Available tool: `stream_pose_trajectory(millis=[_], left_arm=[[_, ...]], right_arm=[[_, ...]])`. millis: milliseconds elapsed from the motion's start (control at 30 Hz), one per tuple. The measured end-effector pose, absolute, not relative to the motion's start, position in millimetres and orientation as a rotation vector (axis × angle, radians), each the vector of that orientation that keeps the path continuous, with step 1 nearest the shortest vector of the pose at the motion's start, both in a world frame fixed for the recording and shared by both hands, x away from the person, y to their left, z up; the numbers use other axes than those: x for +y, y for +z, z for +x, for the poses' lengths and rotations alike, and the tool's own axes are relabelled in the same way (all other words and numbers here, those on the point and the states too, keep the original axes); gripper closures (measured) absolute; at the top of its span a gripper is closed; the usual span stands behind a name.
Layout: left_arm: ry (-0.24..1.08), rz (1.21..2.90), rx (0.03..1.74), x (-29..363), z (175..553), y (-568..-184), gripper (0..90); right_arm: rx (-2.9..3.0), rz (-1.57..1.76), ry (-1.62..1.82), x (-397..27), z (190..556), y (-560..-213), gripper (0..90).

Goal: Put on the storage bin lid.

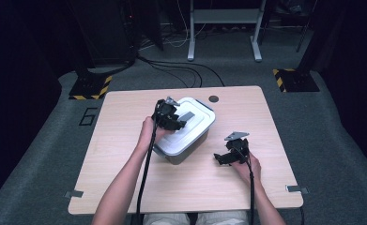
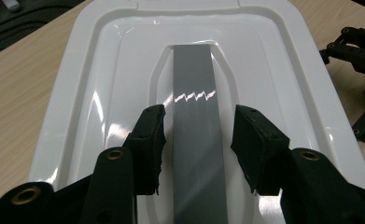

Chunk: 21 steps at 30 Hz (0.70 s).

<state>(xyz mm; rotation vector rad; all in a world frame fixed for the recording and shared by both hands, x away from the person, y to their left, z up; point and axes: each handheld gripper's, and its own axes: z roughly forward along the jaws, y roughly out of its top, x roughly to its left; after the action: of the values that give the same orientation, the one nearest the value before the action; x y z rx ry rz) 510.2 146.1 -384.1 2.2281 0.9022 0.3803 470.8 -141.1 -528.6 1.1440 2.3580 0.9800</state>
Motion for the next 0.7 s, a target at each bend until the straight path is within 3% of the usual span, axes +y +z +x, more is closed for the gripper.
stream_pose_trajectory(millis=[100, 167, 267, 467, 700], left_arm=[[0.374, 2.211, 0.916, 148, 510, -383, 40.1], [0.388, 2.217, 0.93, 150, 510, -382, 28.9], [0.399, 2.195, 0.949, 157, 509, -378, 22.4], [0.442, 2.157, 0.984, 172, 502, -367, 15.0], [0.503, 2.135, 1.0, 190, 490, -354, 14.4]], right_arm=[[2.358, 1.144, 0.98, -141, 471, -529, 0.0], [2.358, 1.144, 0.98, -141, 471, -529, 0.0], [2.359, 1.139, 0.98, -141, 471, -529, 0.0], [2.358, 1.144, 0.98, -141, 471, -529, 0.0], [2.357, 1.145, 0.979, -141, 471, -529, 0.0]])
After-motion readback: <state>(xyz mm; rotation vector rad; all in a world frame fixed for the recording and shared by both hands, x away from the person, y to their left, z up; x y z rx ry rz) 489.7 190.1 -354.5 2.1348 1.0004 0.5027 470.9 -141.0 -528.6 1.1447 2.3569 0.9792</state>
